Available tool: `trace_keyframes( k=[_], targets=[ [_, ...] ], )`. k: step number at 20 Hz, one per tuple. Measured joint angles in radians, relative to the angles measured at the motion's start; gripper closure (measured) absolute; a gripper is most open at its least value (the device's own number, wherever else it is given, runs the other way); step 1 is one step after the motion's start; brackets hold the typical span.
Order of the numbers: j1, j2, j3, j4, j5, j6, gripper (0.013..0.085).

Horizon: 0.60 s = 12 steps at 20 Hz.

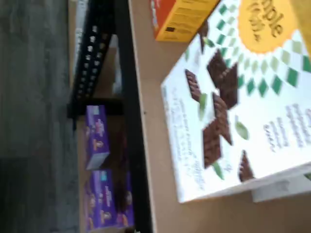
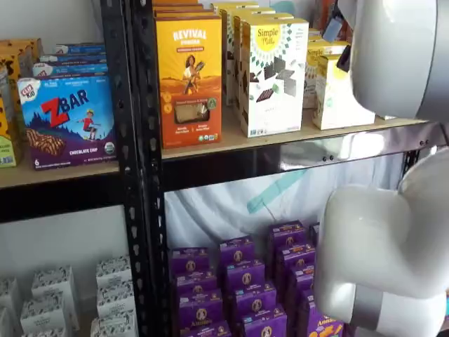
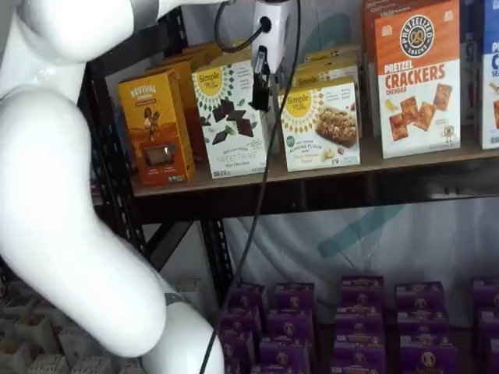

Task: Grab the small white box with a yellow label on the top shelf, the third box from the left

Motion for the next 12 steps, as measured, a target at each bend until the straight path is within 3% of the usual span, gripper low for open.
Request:
trace_keyframes(
  k=[6, 12],
  targets=[
    [0.012, 0.048, -0.01, -0.032, -0.095, -0.032, 0.013],
    [0.026, 0.119, -0.047, -0.073, -0.129, -0.046, 0.013]
  ],
)
